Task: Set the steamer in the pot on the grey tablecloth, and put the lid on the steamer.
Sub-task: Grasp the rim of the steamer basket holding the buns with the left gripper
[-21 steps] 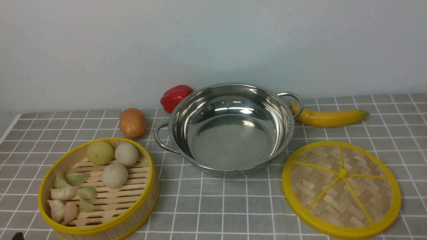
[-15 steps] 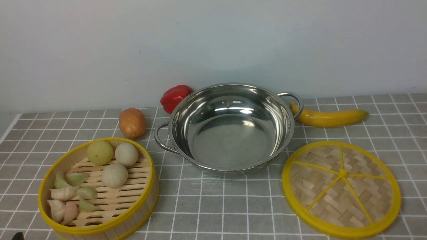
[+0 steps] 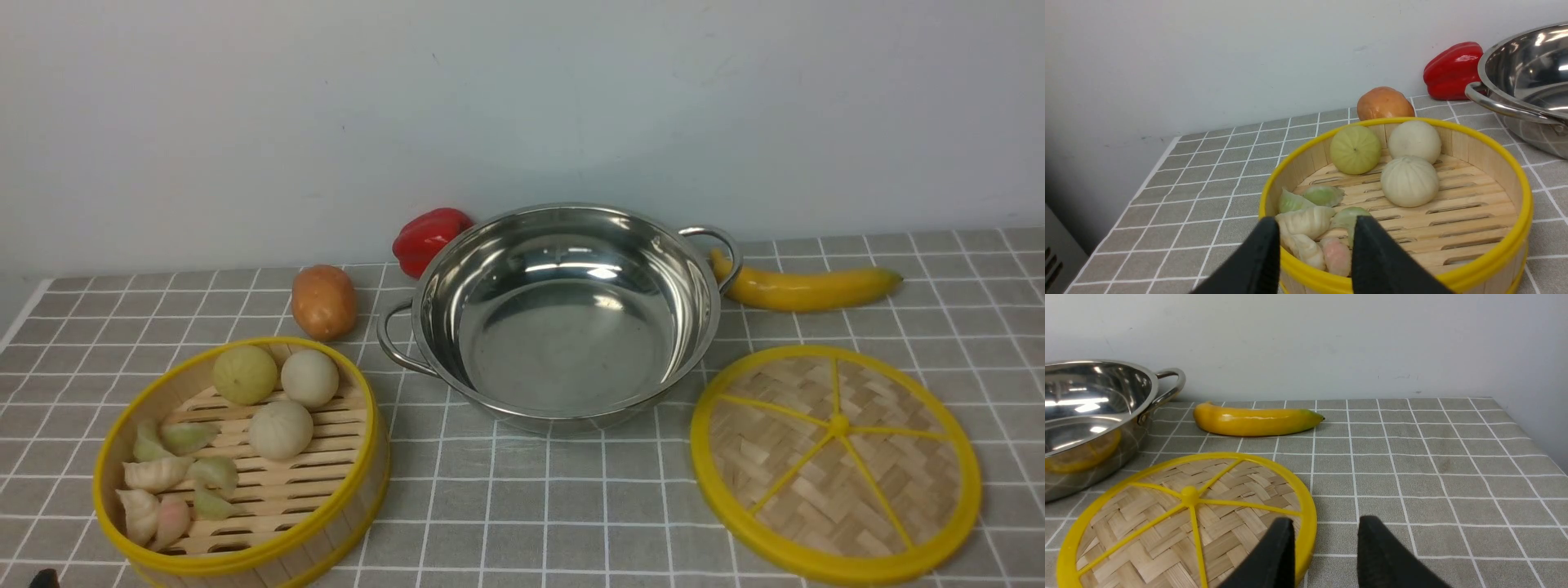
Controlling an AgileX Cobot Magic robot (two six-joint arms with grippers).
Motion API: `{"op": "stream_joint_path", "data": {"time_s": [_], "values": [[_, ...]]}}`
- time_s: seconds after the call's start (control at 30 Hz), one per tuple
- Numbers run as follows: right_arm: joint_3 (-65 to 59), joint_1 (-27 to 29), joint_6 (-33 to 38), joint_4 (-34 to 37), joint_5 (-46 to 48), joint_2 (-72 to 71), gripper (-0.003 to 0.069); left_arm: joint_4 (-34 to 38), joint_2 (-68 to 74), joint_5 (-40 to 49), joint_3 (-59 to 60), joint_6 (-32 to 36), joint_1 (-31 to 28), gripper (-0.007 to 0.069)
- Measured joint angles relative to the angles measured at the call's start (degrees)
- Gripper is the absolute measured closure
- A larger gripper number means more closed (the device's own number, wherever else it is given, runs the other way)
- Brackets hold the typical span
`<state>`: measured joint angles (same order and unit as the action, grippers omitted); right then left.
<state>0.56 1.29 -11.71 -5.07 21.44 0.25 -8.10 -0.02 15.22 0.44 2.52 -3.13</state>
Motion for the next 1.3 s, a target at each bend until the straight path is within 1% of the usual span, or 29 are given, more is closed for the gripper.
{"op": "stream_joint_path", "data": {"time_s": [0.3, 0.43, 0.5, 0.53, 0.57, 0.6, 0.63, 0.67, 0.7, 0.73, 0.8, 0.9, 0.97, 1.0, 1.1, 1.17, 1.2, 1.3], "values": [[0.0, 0.0, 0.0, 0.0, 0.0, 0.0, 0.0416, 0.06, 0.0, 0.0, 0.0, 0.0, 0.0, 0.0382], [0.0, 0.0, -0.21, 0.47, 0.0, 0.0, 0.0416, 7.21, 0.0, -0.11, 0.0, -5.27, 0.0, 0.0382], [0.0, 0.0, -2.52, 5.07, -0.32, 0.0, 0.0416, 16.31, 0.0, -0.15, 0.0, -11.26, 0.0, 0.0382], [0.0, 0.0, -3.88, 8.25, -0.57, 0.0, 0.0416, 19.41, 0.0, -0.15, 0.0, -13.09, 0.0, 0.0382], [0.0, 0.0, -4.12, 8.25, -0.61, 0.0, 0.0416, 20.89, 0.0, -0.15, 0.0, -13.94, 0.0, 0.0382], [0.0, 0.0, -6.25, 14.86, -0.87, 0.0, 0.0416, 26.34, 0.0, -0.15, 0.0, -16.78, 0.0, 0.0382], [0.0, 0.0, -7.32, 17.7, -0.93, 0.0, 0.0416, 29.25, 0.0, -0.15, 0.0, -17.9, 0.0, 0.0382], [0.0, 0.0, -7.48, 18.42, -0.94, 0.0, 0.0416, 29.79, 0.0, -0.15, 0.0, -18.12, 0.0, 0.0382], [0.0, 0.0, -8.45, 23.25, -1.0, 0.0, 0.0416, 33.0, 0.0, -0.15, 0.0, -18.89, 0.0, 0.0382], [0.0, 0.0, -9.06, 26.43, -1.0, 0.0, 0.0416, 34.57, 0.0, -0.15, 0.0, -19.16, 0.0, 0.0382], [0.0, 0.0, -9.74, 32.26, -1.0, 0.0, 0.0416, 36.21, 0.0, -0.18, 0.0, -19.1, 0.0, 0.0382], [0.0, 0.0, -10.37, 37.4, -1.54, 0.0, 0.0416, 36.77, 0.0, -0.36, 0.0, -18.13, 0.0, 0.0382], [0.0, 0.0, -10.5, 39.06, -2.02, 0.0, 0.0416, 37.06, 0.0, -0.58, 0.0, -17.9, 0.0, 0.0382], [0.0, 0.0, -10.57, 41.72, -2.69, 0.0, 0.0416, 37.4, 0.0, -1.31, 0.0, -17.67, 0.0, 0.0382], [0.0, 0.0, -10.62, 45.55, -3.14, 0.0, 0.0416, 39.22, 0.0, -2.21, 0.0, -17.57, 0.0, 0.0382], [0.0, 0.0, -10.62, 46.95, -3.14, 0.0, 0.0416, 40.54, 0.0, -3.14, 0.0, -17.64, 0.0, 0.0382], [0.0, 0.0, -11.03, 48.64, -3.14, 0.0, 0.0416, 43.31, 0.0, -5.7, 0.0, -18.06, 0.0, 0.0382], [0.0, 0.0, -11.85, 50.81, -3.18, 0.0, 0.0416, 45.23, 0.0, -10.38, -0.72, -17.28, 0.0, 0.0382]]}}
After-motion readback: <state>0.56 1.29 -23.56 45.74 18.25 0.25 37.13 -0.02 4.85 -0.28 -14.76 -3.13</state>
